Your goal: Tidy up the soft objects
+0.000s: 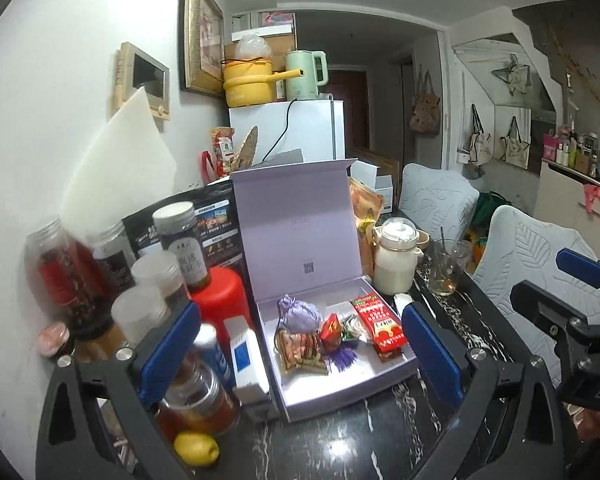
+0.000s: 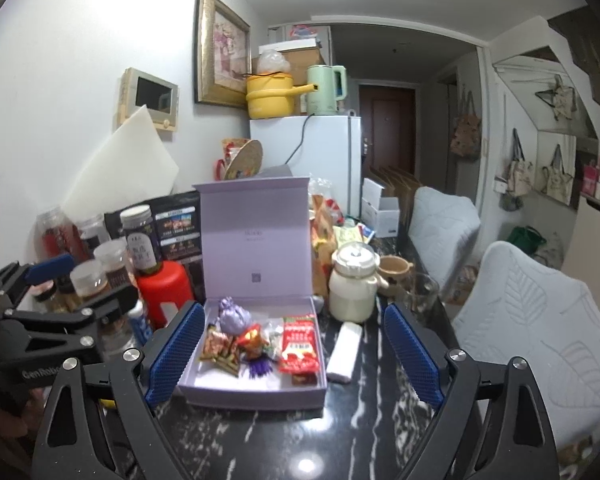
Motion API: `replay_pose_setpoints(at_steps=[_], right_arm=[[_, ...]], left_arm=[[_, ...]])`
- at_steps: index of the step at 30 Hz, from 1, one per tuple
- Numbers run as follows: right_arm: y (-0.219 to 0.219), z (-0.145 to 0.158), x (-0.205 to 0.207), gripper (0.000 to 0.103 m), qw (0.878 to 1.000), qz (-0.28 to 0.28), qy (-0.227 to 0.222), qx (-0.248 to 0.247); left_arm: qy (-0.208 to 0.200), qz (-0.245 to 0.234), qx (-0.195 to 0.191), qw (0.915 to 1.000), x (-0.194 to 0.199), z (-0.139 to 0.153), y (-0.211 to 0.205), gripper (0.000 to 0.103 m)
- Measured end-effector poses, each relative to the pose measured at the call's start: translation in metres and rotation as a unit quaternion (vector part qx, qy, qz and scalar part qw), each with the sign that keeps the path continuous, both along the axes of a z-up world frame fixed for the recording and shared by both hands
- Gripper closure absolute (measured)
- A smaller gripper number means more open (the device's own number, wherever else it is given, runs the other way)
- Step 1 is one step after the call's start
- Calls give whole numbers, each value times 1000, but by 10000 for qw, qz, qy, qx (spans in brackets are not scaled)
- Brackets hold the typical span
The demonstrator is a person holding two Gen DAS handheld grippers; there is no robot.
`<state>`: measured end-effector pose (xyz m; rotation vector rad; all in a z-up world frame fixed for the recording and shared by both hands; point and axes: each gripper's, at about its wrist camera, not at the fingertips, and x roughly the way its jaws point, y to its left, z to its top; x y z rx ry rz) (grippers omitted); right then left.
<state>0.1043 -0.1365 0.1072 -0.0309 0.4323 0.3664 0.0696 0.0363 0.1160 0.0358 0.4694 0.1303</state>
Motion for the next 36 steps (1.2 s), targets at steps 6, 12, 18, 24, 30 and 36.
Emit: replay_pose_setpoints(at_steps=[6,12,18,24,30,36], right_arm=[[-1,-17,-29,10,9999,-109,43,-97],[1,-36,-52,10,9996,-211,84,-192],[3,-54,-67,10,9992,-276,186,-231],[2,-67,-75,10,9988,-325,300,-220],[1,-77,-76,10,9982,-342,435,-234],[1,-83,-74,10,9978,-310,540,-228]], left_arm=[[-34,93,9,10000,-29,-16,-3,1],[65,101,-107,9999,-48,-37,-2,1],[205,21,-242,9995,-59,-53,-2,1],[386,-7,-384,9985,-60,-70,-2,1],[479,1,-426,9979,-60,-79,0,1],[556,-26,-436,9975,-59,-83,-1,1]])
